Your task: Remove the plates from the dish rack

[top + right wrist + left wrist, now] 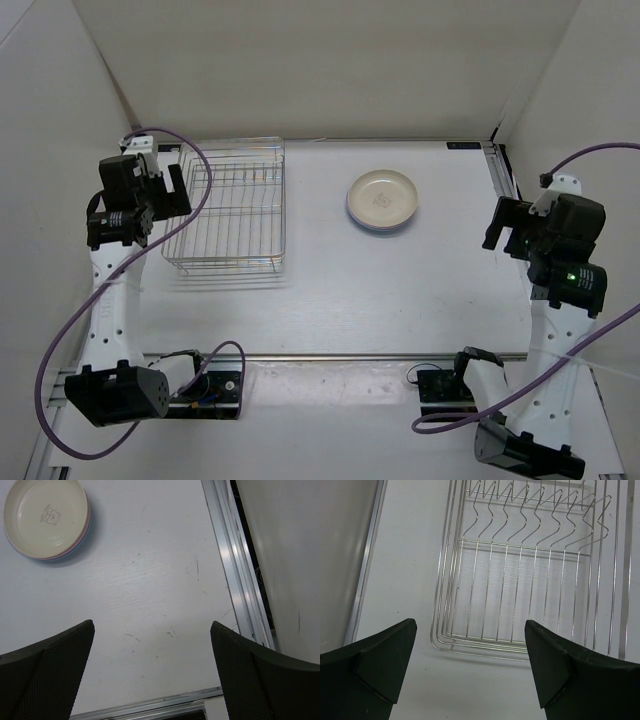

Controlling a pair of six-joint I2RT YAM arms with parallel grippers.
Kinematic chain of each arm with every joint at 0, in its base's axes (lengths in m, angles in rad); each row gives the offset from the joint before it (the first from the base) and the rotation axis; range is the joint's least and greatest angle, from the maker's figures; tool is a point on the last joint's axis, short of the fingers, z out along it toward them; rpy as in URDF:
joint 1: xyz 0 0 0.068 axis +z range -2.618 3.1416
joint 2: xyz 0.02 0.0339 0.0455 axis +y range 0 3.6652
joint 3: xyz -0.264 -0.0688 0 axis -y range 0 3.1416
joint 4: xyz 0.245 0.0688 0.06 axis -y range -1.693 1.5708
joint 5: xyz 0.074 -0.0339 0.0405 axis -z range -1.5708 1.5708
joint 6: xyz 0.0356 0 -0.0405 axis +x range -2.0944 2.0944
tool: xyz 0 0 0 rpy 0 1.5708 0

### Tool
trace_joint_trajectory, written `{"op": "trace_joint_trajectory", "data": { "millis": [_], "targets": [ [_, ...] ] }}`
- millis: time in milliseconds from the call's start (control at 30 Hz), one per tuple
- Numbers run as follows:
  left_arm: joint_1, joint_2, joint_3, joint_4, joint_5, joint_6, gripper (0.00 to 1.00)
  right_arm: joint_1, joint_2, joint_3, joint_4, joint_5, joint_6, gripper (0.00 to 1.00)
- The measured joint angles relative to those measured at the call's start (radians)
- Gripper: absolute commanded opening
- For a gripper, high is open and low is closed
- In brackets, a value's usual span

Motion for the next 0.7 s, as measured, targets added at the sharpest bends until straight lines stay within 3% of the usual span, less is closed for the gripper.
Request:
{"op": "trace_joint_trajectory", "data": {
  "millis": [700],
  "targets": [
    [0.033, -0.013, -0.005, -0.001, 0.036, -0.018, 1.0, 0.0, -0.005, -0.03, 0.005, 0.012, 0.05, 1.0]
  ]
}}
